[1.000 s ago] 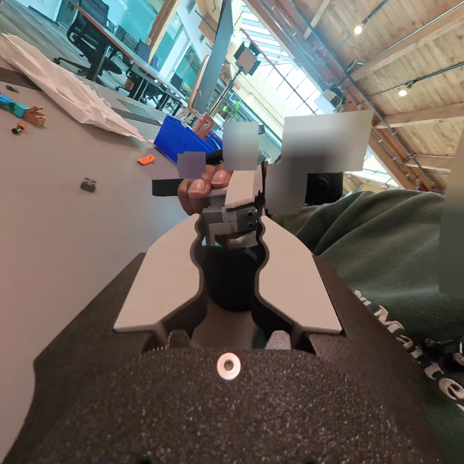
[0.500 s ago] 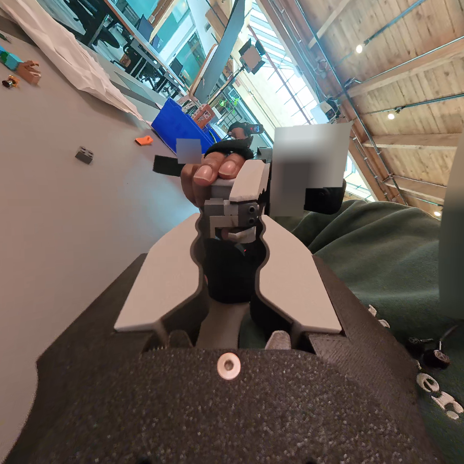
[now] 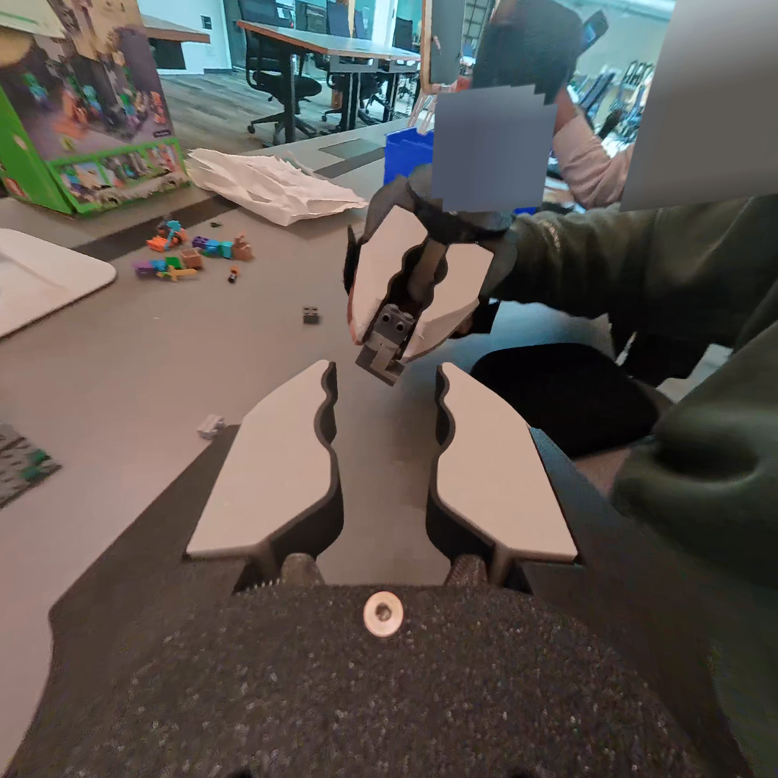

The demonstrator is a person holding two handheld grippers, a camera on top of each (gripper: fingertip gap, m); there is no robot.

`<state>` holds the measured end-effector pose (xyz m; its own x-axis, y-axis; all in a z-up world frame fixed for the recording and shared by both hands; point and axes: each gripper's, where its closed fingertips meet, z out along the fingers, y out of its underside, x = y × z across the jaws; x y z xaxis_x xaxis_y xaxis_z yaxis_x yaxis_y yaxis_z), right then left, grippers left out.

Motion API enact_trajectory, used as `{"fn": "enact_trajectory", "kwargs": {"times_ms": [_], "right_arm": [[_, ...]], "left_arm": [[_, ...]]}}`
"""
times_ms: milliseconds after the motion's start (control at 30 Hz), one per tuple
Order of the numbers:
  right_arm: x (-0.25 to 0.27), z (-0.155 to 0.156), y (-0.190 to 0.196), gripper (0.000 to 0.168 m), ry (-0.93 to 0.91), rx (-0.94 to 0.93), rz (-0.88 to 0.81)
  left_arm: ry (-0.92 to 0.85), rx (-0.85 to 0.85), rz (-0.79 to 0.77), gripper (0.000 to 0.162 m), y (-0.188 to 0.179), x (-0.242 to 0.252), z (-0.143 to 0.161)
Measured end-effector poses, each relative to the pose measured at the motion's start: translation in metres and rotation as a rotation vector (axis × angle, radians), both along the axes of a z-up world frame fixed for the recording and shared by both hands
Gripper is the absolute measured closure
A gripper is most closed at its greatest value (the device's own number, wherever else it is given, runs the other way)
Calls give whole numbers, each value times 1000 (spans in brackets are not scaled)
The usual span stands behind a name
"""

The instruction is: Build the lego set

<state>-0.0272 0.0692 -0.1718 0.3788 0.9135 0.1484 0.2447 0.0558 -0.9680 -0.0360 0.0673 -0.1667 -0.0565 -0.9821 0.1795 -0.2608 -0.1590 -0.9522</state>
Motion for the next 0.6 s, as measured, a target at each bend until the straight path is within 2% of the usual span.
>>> {"fn": "enact_trajectory", "kwargs": {"times_ms": [100, 233, 433, 600], "right_arm": [[8, -25, 13, 151, -88, -199, 36], [6, -58, 34, 151, -233, -298, 37], [-8, -86, 49, 150, -339, -296, 89], [-9, -100, 50, 149, -385, -268, 115]], "left_arm": [[33, 95, 55, 120, 23, -1, -11], [39, 126, 132, 126, 45, -2, -31], [116, 168, 196, 129, 56, -11, -55], [128, 167, 193, 130, 57, -10, -60]]}}
